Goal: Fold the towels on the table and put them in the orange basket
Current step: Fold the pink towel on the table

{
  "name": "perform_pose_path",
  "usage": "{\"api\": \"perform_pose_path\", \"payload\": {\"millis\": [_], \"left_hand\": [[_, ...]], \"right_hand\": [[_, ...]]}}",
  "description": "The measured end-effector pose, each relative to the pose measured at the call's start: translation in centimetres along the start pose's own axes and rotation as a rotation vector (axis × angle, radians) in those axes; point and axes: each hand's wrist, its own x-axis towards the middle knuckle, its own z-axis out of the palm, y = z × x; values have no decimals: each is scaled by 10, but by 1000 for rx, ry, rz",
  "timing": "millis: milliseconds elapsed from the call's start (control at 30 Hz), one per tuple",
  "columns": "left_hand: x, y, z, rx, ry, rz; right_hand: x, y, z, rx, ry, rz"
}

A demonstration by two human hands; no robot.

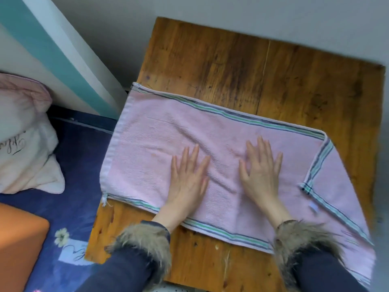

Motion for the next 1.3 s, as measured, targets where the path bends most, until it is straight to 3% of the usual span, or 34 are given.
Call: {"api": "perform_pose_path", "payload": {"millis": [133,300,400,500,600,800,933,1000,1133,1300], "left_hand": [[15,57,26,68,-102,164],[30,104,39,91,-149,136],[30,115,47,95,-181,87],[30,114,52,97,-221,62],[31,114,50,101,-243,44],[31,130,33,-10,-244,-35],[32,137,24,-243,-102,-138],[30,138,17,-329,-20,-175],[13,149,13,-375,-16,-312],[-4,159,31,-542,-73,-481]], "right_hand": [[-34,61,-22,-55,71,121],[-65,140,-40,-99,-14,292],[-66,170,-47,-81,-43,225],[-57,183,-57,-46,59,159],[-42,186,-74,158,137,275],[-27,158,-101,662,74,431],[-15,125,-111,886,-220,290],[-8,121,-109,859,-291,257],[9,126,-93,482,-222,3],[34,107,-68,55,-179,-520]]}}
